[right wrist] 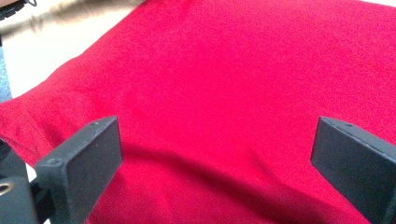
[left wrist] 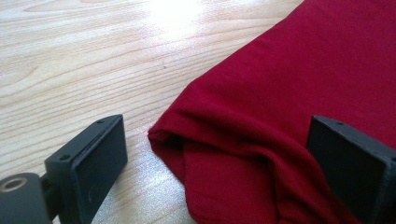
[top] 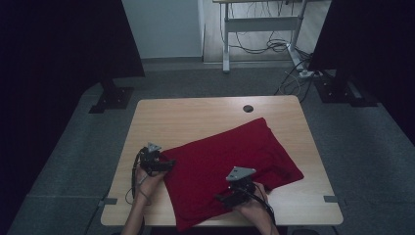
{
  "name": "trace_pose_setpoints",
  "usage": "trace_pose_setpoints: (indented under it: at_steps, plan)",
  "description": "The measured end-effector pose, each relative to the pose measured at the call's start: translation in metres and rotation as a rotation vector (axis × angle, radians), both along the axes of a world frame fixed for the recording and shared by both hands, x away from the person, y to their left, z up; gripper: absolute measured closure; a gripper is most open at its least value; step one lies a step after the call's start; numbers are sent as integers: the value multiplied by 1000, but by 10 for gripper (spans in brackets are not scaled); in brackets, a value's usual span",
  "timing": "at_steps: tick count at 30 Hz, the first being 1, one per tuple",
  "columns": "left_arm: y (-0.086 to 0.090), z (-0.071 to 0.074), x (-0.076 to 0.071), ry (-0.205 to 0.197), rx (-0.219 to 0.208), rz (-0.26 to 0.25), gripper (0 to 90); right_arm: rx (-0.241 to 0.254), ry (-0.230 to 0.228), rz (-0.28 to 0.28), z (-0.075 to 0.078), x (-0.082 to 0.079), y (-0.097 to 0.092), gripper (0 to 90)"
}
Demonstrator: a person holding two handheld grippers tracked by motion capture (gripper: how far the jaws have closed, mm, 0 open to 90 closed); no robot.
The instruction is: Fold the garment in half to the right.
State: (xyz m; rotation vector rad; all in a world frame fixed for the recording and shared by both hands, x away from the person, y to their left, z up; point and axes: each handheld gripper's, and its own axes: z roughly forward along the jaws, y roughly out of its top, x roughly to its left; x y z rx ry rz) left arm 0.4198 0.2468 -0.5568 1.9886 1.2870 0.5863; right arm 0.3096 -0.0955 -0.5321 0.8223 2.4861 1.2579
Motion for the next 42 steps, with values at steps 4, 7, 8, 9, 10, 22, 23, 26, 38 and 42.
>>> trace_pose_setpoints:
  at_steps: [4,7,8,9,10,22,23,26,38,42]
  plan:
    - [0,0,0,0,0,-1,64,-4,3,30,-2,-2,17,22]
    - [0,0,0,0,-1,-5,64,-6,2,54,-3,-3,29,22]
    - [0,0,0,0,-2,-6,64,-7,1,60,-4,-4,33,22]
    - [0,0,0,0,-2,-6,64,-7,1,60,-4,-4,33,22]
    - [0,0,0,0,-2,-6,64,-8,2,72,-5,-5,41,22]
    - [1,0,0,6,-2,-18,51,-44,12,121,-9,-19,87,35]
    - [1,0,0,6,-2,-18,51,-45,10,127,-10,-19,91,35]
    - [1,0,0,7,-3,-19,50,-45,14,131,-11,-20,94,36]
    - [1,0,0,8,-4,-19,42,-52,33,148,-28,-41,136,32]
    - [1,0,0,8,-4,-20,42,-85,17,147,-32,-46,145,29]
